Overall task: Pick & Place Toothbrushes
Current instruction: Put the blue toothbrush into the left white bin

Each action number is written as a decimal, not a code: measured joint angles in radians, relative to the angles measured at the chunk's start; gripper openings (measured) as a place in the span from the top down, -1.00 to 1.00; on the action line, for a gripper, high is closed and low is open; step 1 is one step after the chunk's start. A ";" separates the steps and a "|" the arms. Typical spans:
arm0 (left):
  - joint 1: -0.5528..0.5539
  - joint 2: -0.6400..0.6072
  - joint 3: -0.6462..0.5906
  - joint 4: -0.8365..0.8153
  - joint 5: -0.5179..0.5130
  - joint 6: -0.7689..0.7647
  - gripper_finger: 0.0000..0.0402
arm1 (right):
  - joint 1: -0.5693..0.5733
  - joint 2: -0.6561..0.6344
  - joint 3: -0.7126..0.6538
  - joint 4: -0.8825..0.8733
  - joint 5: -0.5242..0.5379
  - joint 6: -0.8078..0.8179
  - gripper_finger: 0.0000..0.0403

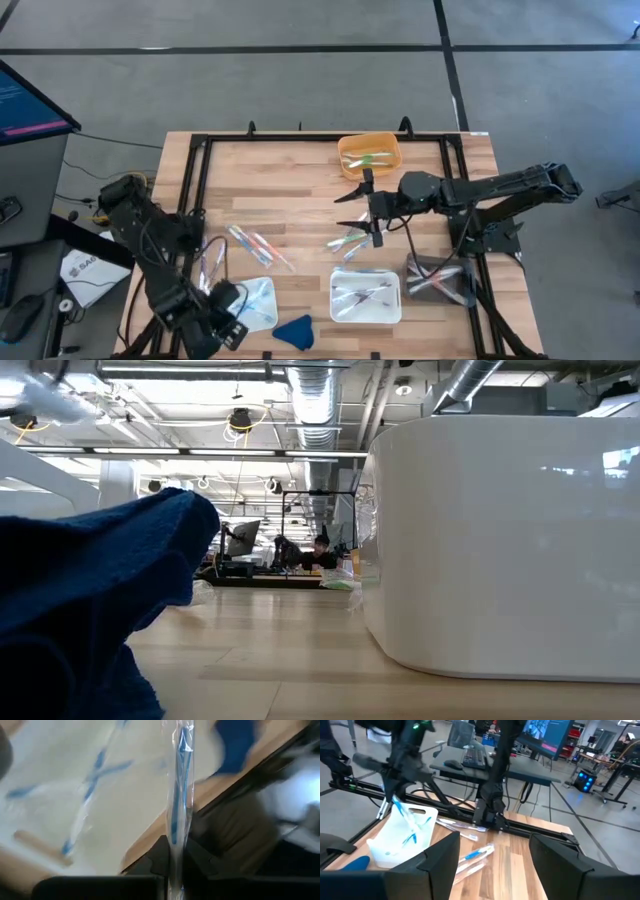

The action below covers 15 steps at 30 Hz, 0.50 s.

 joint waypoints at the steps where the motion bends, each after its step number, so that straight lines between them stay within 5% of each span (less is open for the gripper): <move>1: -0.009 0.012 -0.001 -0.009 0.028 -0.004 0.92 | -0.005 0.000 0.000 0.000 0.000 0.000 -0.16; 15: -0.007 0.104 -0.001 -0.093 0.080 0.116 0.92 | -0.031 0.000 0.000 0.019 0.000 0.002 -0.16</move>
